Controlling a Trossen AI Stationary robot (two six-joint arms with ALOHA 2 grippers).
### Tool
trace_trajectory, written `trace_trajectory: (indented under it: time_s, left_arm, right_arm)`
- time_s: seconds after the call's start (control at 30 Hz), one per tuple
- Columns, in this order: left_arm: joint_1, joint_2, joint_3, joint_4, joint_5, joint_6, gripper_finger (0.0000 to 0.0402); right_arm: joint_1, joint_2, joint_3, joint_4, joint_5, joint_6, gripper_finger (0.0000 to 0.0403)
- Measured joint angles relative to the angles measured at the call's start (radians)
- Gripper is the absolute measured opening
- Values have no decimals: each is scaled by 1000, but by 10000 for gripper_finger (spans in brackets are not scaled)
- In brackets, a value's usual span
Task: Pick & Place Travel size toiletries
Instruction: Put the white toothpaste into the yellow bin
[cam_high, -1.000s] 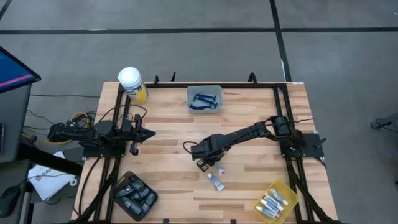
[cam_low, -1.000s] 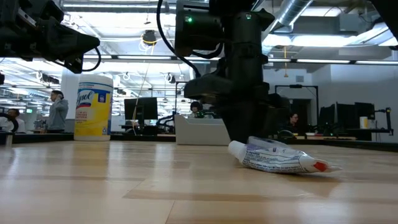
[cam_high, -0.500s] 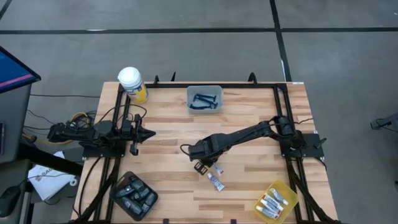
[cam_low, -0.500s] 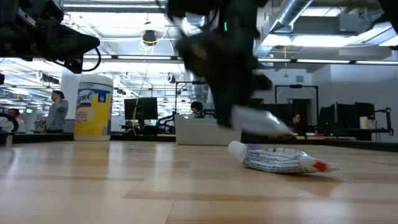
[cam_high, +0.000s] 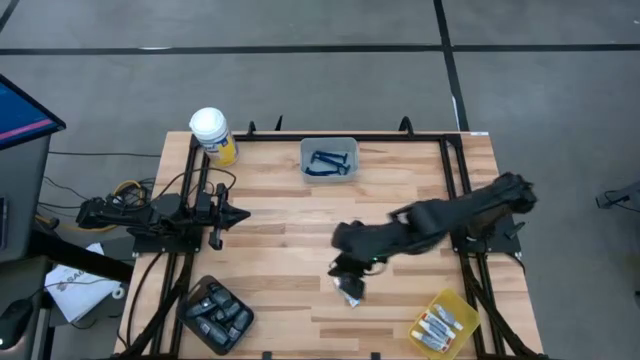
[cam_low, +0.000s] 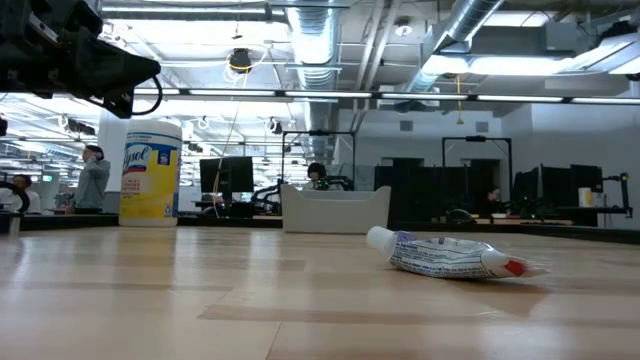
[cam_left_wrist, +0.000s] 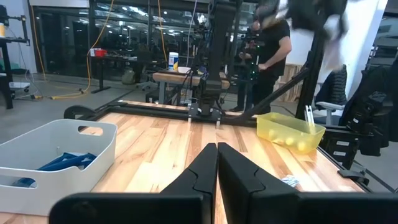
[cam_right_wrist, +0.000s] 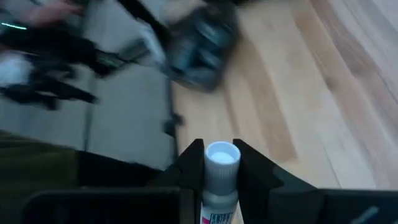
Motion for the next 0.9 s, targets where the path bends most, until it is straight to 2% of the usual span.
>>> trace_trajectory:
  time_s: [0.17,0.3,0.4,0.5,0.67,0.9]
  left_arm:
    - [0,0,0,0,0,0,8]
    - [0,0,0,0,0,0,8]
    - [0,0,0,0,0,0,8]
    - [0,0,0,0,0,0,8]
    - [0,0,0,0,0,0,8]
    - [0,0,0,0,0,0,8]
  right_arm:
    - [79,-94,0,56,51,-34,55]
    - [152,-125,1,-17,90,60,55]
    - [228,-125,1,-187,132,249,55]
    - [314,-106,0,-429,156,515,55]
    - [471,-47,-16,-797,89,962,55]
    - [611,-30,-191,-738,2,1241,55]
